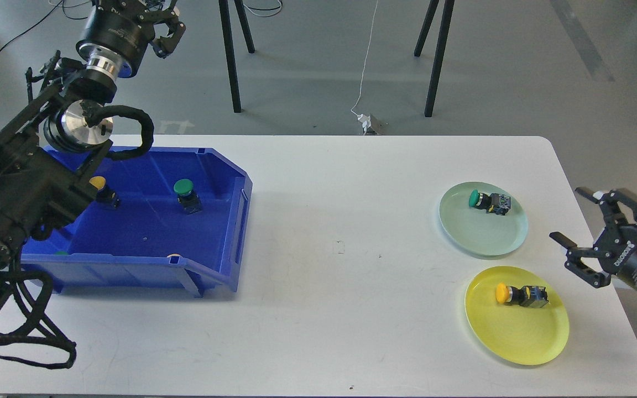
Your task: Pass button and place on color plate
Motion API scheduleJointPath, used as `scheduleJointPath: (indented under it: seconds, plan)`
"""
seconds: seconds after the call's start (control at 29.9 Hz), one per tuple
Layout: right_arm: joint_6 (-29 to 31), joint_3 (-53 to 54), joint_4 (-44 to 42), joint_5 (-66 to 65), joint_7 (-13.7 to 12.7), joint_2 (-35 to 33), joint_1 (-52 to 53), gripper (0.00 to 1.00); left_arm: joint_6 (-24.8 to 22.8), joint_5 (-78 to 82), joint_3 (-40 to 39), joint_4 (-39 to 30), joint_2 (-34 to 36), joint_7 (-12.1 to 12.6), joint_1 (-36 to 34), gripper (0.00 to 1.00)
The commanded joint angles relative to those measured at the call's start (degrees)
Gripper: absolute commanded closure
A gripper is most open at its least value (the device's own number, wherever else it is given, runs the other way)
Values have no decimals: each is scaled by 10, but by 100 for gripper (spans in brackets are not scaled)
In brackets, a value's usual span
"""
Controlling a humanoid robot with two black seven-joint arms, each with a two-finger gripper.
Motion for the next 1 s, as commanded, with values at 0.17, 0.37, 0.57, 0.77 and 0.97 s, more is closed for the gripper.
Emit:
scheduleJointPath:
  seconds: [0.17,0.37,0.57,0.77,0.97]
  plan:
    - [1,80,-45,12,18,76,154,1,-5,0,0,25,-6,-1,-2,0]
    - [1,77,-139,16,10,106,283,1,-9,-1,-2,26,-4,-1,-2,0]
    - [1,43,-286,101,-75,204,404,1,-14,-3,-5,27,-7,-1,-1,0]
    - [1,-7,-426,105,-78,276,490,1,-17,-4,-7,27,-6,-2,-2,0]
    - [1,-9,-447,107,-78,300,518,1,-27,-5,-8,27,-8,-2,-1,0]
